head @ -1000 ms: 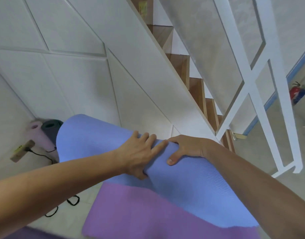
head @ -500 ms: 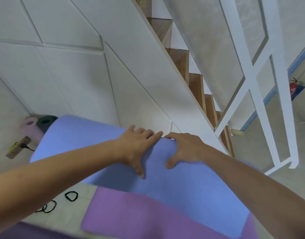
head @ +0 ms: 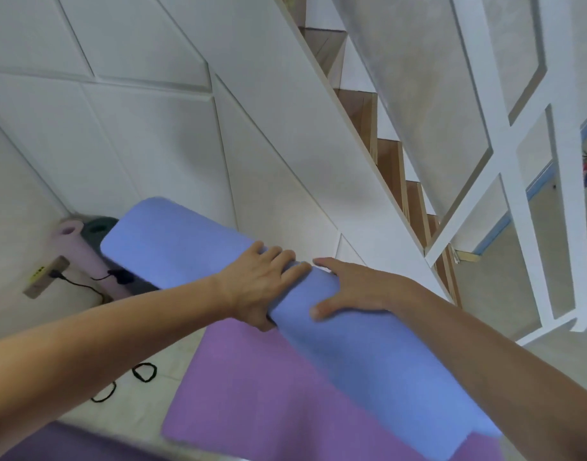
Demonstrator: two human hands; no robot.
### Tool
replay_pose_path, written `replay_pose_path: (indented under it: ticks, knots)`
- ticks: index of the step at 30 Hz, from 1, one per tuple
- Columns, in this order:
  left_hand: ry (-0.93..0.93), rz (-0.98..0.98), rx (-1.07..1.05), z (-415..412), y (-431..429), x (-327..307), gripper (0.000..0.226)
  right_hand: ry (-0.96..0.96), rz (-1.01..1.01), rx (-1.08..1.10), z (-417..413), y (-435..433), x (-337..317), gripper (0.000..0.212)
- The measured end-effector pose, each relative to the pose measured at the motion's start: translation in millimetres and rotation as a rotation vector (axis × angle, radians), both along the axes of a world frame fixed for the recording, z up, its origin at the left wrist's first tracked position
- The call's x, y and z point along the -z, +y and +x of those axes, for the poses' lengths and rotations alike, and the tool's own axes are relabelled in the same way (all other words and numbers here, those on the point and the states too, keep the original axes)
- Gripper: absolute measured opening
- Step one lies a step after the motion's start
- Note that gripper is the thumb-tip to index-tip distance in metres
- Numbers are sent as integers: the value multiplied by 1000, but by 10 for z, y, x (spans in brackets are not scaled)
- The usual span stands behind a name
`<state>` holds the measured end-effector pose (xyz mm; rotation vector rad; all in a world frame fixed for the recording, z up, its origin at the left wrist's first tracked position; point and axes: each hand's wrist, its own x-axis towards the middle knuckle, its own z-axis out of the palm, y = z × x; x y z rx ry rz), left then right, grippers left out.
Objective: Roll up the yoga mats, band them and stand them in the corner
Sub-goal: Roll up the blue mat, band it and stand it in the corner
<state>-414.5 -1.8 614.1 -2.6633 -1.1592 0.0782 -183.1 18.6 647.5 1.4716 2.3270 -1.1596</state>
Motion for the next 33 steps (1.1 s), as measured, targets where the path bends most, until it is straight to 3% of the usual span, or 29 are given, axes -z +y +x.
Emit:
replay_pose_path:
  ticks: [3,6,10,17,20,24,27,30,31,33]
  knots:
    - [-77,-275,-217,17,102,-139,108,-411,514,-224,-52,-270,-27,142]
    - [-135,-577,-316,22,200,-246,107,-451,661,-283,-76,-293,69,133]
    - [-98,-687,-300,5,219,-173,105,-307,504,-193,-85,-171,226,105]
    - [86,-292,-21,-184,57,629,137,-67,-80,144,-107,-29,882,84]
    - [113,-255,11,-187,-34,1216,155,177,-390,285,-85,11,1553,58]
    - [38,-324,62,-88,-4,2307,152,281,-622,424,-35,119,2624,85]
    - [-73,-385,75,-9,149,3260,136,280,-779,437,-1,230,3473,83]
    - [-230,-450,65,68,282,4204,124,269,-876,421,119,341,4114,47]
    - [-310,-496,27,84,320,4517,122,248,-902,417,210,397,4238,44]
    - [-473,-599,-107,95,379,5034,120,196,-931,406,461,541,4390,70]
